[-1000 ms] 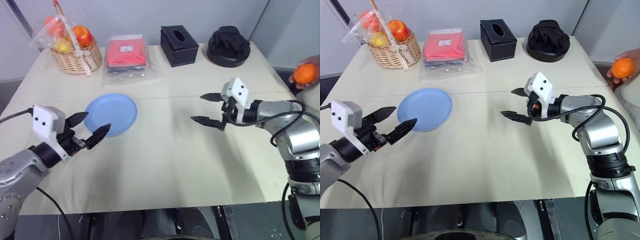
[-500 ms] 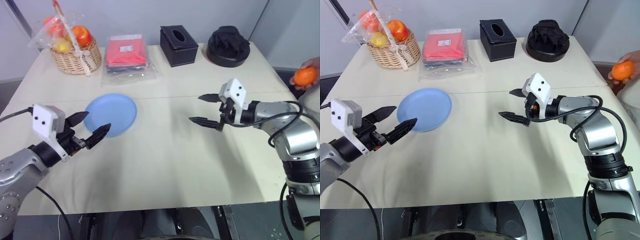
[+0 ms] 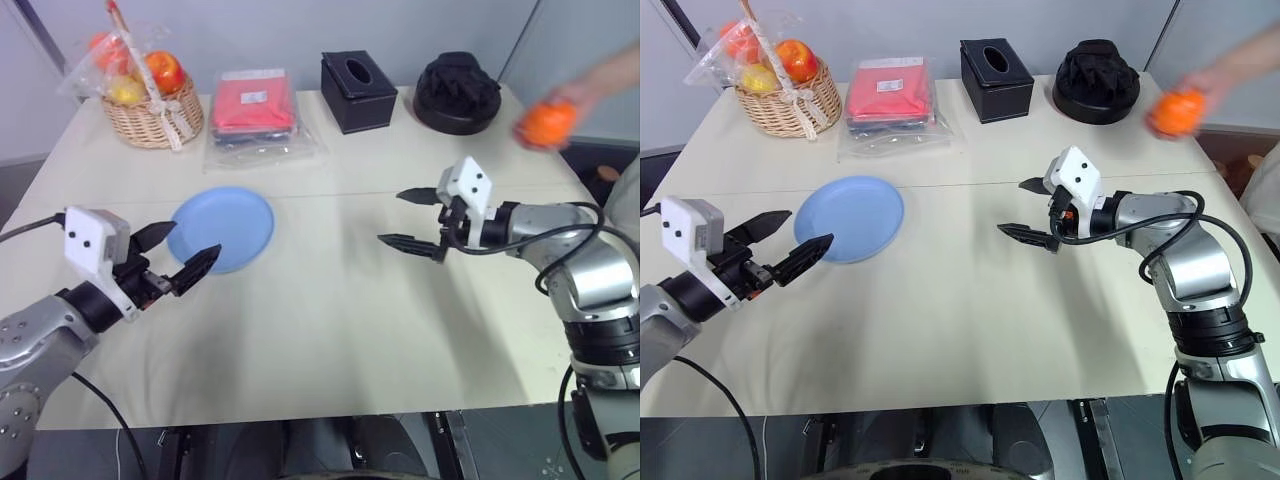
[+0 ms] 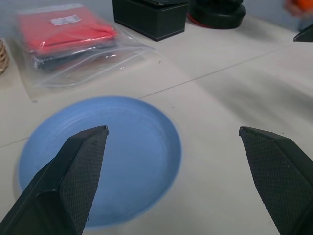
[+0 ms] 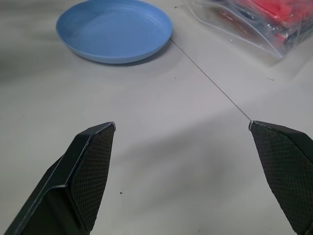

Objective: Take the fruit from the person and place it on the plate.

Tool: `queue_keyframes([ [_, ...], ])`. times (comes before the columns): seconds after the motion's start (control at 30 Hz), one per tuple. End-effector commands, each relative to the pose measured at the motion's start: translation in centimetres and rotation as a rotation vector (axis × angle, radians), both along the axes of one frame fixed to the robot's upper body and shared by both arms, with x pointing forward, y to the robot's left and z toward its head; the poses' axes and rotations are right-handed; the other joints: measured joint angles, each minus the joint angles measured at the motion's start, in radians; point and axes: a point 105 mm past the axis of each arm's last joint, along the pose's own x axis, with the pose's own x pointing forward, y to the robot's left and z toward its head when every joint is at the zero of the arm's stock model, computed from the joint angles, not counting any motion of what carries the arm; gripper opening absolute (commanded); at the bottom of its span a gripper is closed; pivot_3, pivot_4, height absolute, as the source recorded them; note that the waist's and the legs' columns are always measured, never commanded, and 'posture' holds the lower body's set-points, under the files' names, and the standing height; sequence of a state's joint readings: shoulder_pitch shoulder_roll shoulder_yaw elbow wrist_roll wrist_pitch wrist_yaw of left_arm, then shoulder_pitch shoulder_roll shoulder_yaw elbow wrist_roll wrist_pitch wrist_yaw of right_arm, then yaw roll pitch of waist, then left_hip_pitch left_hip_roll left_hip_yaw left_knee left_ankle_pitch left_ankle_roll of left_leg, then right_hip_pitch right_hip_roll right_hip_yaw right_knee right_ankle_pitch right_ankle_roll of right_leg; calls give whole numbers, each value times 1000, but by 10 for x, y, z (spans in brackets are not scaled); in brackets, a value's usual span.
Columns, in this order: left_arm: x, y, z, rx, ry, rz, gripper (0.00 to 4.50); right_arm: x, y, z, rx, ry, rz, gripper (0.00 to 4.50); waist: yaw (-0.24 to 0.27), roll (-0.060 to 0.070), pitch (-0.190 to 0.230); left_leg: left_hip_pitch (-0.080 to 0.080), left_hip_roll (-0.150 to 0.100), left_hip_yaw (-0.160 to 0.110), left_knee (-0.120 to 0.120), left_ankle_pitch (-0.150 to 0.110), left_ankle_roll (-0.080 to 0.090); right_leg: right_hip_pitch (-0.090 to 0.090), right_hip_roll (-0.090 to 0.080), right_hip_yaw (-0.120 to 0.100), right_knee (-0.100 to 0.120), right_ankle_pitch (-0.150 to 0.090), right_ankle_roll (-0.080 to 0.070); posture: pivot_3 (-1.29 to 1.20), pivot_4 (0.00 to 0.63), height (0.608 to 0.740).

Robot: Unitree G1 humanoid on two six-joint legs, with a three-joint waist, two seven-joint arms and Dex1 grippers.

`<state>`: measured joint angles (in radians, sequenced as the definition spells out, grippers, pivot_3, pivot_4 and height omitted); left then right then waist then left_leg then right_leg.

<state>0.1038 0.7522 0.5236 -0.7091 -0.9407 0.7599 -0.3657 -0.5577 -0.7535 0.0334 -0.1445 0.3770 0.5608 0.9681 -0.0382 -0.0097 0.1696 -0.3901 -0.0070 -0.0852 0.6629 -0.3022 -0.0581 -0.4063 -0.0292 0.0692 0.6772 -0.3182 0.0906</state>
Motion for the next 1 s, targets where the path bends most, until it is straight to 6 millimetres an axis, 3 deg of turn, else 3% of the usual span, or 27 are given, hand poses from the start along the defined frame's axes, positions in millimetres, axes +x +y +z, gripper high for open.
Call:
queue_keyframes([
  [0.03, 0, -3, 9, 21, -49, 1, 4500, -4, 5, 10, 20, -40, 20, 4496, 0, 0, 0, 0, 0, 0, 0, 0, 0, 0, 0, 0, 0, 0, 0, 0, 150, 740],
  [0.37, 6, 2, 16, 26, -113, 67, 4500, -5, 11, 10, 33, -41, 31, 4496, 0, 0, 0, 0, 0, 0, 0, 0, 0, 0, 0, 0, 0, 0, 0, 0, 150, 740],
  [0.83, 5, -6, 11, 19, -109, 49, 4500, 27, 15, 67, 529, -2, -271, 4496, -2, 0, 0, 0, 0, 0, 0, 0, 0, -1, 0, 0, 2, 0, 0, 0, 150, 740],
  [1.0, 6, -6, 12, 21, -109, 44, 4500, 27, 22, 72, 552, 7, -281, 4496, -4, 0, 0, 0, 0, 0, 0, 0, 0, -1, 0, 0, 2, 0, 0, 0, 150, 740],
])
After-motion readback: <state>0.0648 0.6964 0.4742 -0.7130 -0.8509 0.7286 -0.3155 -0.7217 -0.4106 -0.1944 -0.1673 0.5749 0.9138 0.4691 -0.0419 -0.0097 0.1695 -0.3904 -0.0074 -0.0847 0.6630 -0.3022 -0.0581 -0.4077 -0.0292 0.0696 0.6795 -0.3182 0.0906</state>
